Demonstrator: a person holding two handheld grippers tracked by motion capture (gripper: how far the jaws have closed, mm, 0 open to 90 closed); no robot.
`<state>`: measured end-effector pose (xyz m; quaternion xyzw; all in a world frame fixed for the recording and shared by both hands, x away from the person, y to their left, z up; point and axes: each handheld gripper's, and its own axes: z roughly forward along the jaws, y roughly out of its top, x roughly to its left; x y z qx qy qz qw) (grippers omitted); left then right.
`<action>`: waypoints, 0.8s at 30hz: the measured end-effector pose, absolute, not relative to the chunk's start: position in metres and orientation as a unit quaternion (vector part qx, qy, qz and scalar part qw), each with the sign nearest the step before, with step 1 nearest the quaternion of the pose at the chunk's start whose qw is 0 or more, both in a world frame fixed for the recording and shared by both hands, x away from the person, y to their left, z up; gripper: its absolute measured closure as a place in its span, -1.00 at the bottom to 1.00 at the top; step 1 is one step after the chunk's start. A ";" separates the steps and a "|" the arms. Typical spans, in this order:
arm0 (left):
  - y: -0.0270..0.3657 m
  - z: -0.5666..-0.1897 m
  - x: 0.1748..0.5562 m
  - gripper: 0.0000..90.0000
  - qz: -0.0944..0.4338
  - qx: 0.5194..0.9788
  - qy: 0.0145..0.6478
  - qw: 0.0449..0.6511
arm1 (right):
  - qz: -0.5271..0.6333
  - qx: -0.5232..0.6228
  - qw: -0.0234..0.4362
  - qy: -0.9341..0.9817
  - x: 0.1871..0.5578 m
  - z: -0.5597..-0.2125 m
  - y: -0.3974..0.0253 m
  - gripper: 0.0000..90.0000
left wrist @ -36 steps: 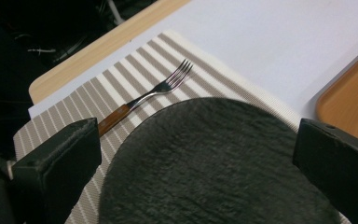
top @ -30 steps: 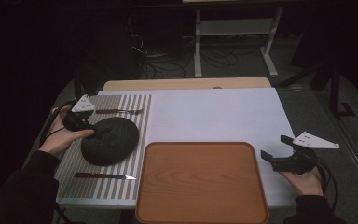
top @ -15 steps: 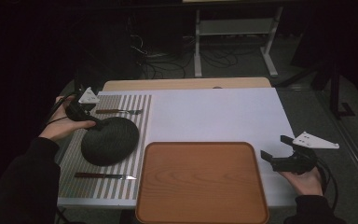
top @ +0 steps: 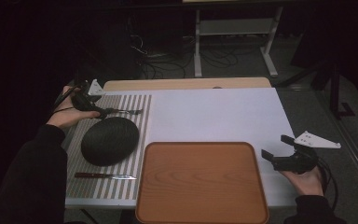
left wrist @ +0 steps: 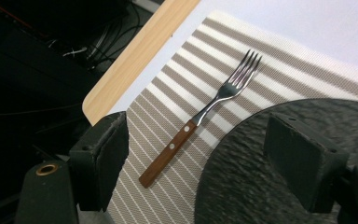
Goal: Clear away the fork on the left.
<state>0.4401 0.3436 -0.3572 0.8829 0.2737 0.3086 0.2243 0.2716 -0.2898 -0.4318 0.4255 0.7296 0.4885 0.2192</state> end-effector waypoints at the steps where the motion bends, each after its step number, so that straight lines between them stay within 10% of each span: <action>1: 0.343 -0.359 0.443 -0.51 0.311 0.885 0.272 0.216 | 0.488 0.425 0.220 0.730 0.272 -0.432 -0.290 -1.00; 24: 0.334 -0.403 0.489 -0.16 0.316 0.911 0.239 0.119 | 0.488 0.429 0.222 0.727 0.272 -0.434 -0.291 -1.00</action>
